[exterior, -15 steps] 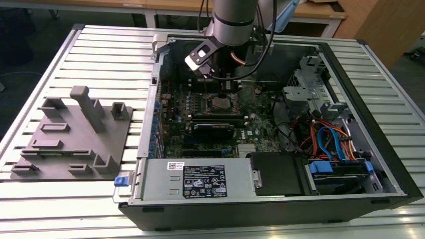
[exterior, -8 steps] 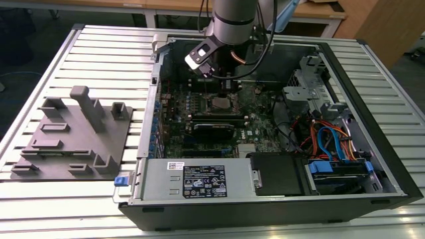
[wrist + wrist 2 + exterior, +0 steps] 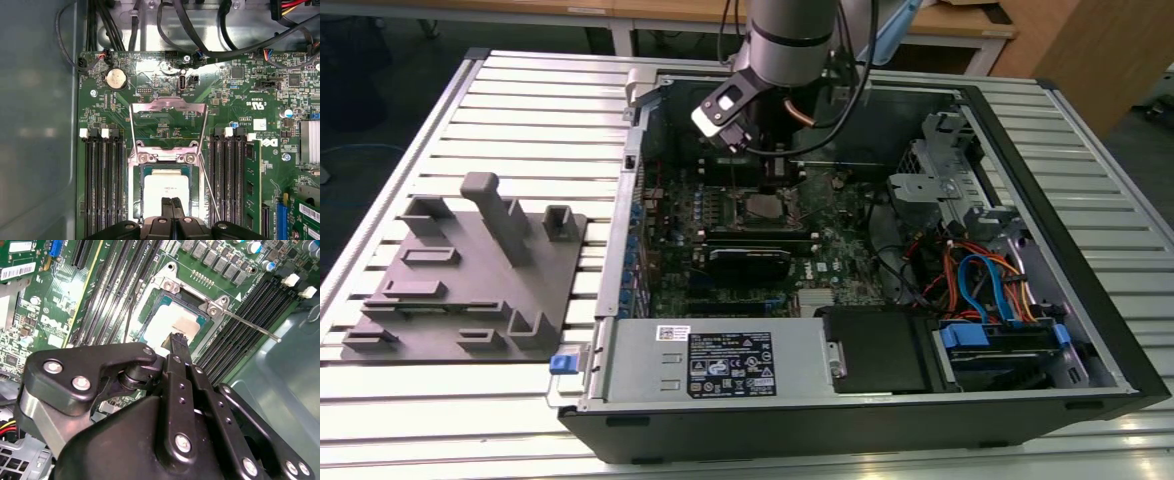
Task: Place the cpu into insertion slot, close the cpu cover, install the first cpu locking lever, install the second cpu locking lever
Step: 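Close the cpu cover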
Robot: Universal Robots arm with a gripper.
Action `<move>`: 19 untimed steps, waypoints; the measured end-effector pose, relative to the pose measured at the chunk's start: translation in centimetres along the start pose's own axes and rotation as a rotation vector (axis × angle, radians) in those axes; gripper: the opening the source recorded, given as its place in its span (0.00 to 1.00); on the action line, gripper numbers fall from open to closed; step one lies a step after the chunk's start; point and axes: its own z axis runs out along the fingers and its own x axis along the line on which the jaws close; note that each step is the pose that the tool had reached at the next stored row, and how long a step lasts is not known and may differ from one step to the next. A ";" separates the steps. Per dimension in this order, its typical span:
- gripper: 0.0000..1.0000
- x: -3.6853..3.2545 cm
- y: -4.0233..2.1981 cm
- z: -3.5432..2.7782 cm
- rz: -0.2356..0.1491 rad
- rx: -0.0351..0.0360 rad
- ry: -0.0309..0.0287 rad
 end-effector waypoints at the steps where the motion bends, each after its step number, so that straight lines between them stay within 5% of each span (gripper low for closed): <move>1: 0.11 0.00 0.00 -0.04 0.000 0.0000 0.0001; 19: 0.11 0.01 0.01 -0.37 0.000 -0.0001 0.0004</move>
